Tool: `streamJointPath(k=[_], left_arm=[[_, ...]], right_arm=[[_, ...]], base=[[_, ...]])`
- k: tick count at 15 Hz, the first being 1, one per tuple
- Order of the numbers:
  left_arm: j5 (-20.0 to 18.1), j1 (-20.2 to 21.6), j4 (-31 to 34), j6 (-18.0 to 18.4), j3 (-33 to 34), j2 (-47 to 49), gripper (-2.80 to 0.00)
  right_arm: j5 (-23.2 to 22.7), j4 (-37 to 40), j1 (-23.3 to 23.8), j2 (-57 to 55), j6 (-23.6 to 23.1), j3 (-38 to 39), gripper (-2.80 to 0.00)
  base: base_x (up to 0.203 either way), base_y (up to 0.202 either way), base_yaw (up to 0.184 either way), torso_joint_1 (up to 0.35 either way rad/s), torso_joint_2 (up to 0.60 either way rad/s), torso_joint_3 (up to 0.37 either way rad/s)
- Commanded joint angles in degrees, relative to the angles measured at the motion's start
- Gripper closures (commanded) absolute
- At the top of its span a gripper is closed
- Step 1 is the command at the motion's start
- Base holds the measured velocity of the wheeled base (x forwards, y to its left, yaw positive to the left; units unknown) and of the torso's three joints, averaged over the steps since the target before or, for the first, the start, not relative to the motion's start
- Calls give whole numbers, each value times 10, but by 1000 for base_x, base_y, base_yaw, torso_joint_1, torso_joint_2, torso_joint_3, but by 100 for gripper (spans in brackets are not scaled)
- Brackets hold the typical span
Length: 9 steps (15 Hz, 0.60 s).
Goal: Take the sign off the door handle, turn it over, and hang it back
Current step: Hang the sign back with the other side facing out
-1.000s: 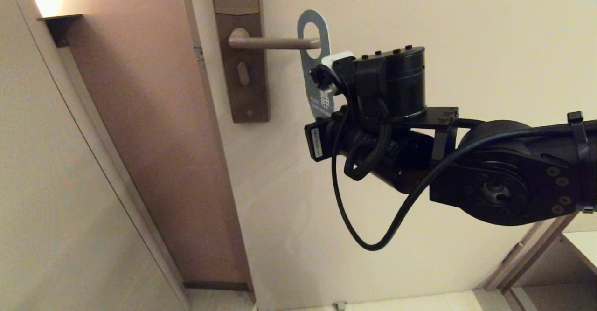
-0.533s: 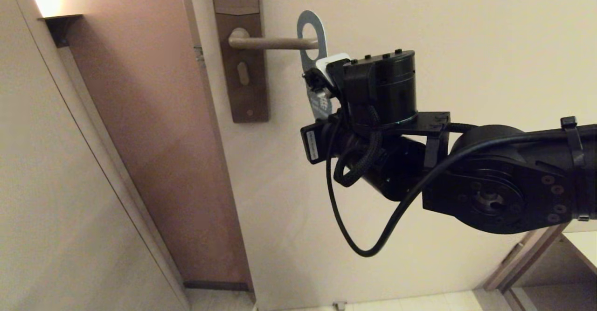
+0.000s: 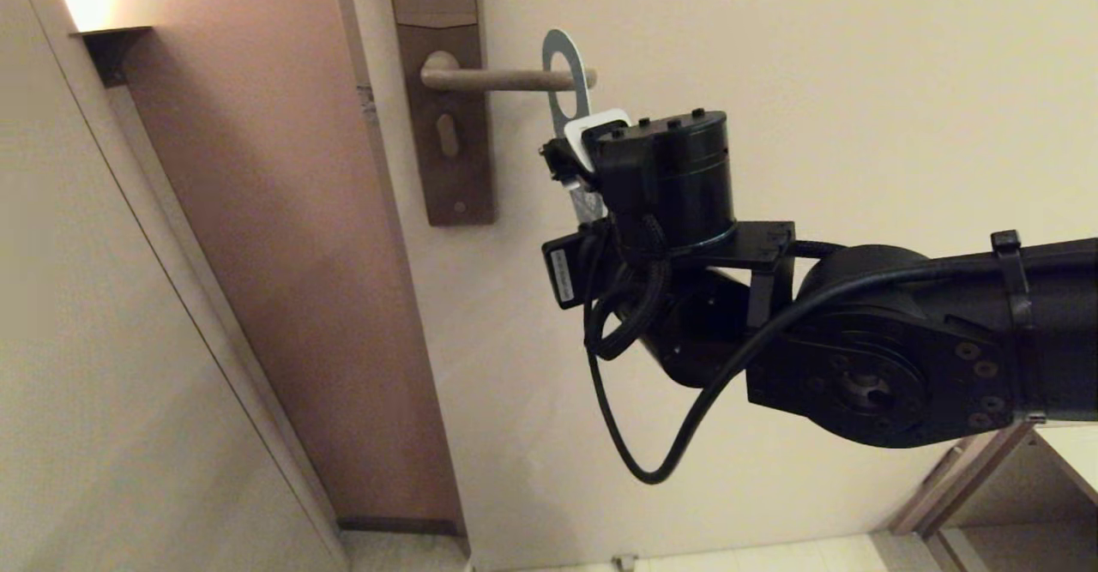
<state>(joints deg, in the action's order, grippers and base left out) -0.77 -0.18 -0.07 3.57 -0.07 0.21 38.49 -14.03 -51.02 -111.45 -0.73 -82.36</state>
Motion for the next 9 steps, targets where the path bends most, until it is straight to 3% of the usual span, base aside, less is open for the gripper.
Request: streamJointPath(k=[1, 9], left_arm=[[0, 0, 0, 0, 1, 0, 0], [0, 0, 0, 0, 0, 0, 0]], right_arm=[[7, -2, -4, -18, -1, -16, 0], [35, -3, -30, -85, -12, -106, 0]], base=[[0, 0, 0, 0, 0, 0], [0, 0, 0, 0, 0, 0]])
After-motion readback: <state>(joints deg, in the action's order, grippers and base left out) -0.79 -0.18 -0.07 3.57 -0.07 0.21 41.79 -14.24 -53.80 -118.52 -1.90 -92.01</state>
